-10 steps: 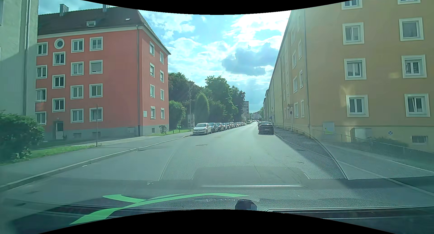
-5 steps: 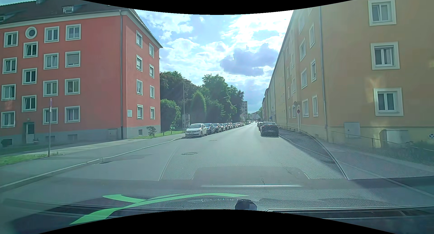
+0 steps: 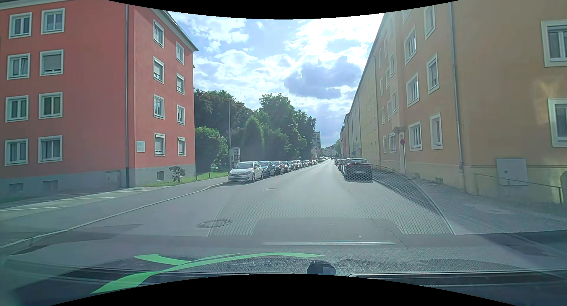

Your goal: Follow the waypoints while adhering to traffic rules and regulations

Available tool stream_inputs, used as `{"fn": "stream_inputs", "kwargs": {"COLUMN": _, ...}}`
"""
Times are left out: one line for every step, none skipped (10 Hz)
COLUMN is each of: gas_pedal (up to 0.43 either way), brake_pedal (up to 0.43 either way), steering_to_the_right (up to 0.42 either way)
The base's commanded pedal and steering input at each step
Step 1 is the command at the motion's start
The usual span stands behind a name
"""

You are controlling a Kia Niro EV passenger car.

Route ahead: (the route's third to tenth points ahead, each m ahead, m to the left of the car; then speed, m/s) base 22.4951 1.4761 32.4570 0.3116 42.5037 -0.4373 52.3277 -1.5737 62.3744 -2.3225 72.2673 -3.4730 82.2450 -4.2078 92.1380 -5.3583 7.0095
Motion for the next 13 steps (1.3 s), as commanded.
{"fn": "stream_inputs", "kwargs": {"gas_pedal": 0.118, "brake_pedal": 0.0, "steering_to_the_right": 0.012}}
{"fn": "stream_inputs", "kwargs": {"gas_pedal": 0.118, "brake_pedal": 0.0, "steering_to_the_right": 0.013}}
{"fn": "stream_inputs", "kwargs": {"gas_pedal": 0.118, "brake_pedal": 0.0, "steering_to_the_right": 0.014}}
{"fn": "stream_inputs", "kwargs": {"gas_pedal": 0.13, "brake_pedal": 0.0, "steering_to_the_right": 0.015}}
{"fn": "stream_inputs", "kwargs": {"gas_pedal": 0.13, "brake_pedal": 0.0, "steering_to_the_right": 0.015}}
{"fn": "stream_inputs", "kwargs": {"gas_pedal": 0.138, "brake_pedal": 0.0, "steering_to_the_right": 0.015}}
{"fn": "stream_inputs", "kwargs": {"gas_pedal": 0.138, "brake_pedal": 0.0, "steering_to_the_right": 0.015}}
{"fn": "stream_inputs", "kwargs": {"gas_pedal": 0.138, "brake_pedal": 0.0, "steering_to_the_right": 0.016}}
{"fn": "stream_inputs", "kwargs": {"gas_pedal": 0.138, "brake_pedal": 0.0, "steering_to_the_right": 0.016}}
{"fn": "stream_inputs", "kwargs": {"gas_pedal": 0.118, "brake_pedal": 0.0, "steering_to_the_right": 0.016}}
{"fn": "stream_inputs", "kwargs": {"gas_pedal": 0.118, "brake_pedal": 0.0, "steering_to_the_right": 0.016}}
{"fn": "stream_inputs", "kwargs": {"gas_pedal": 0.118, "brake_pedal": 0.0, "steering_to_the_right": 0.017}}
{"fn": "stream_inputs", "kwargs": {"gas_pedal": 0.118, "brake_pedal": 0.0, "steering_to_the_right": 0.017}}
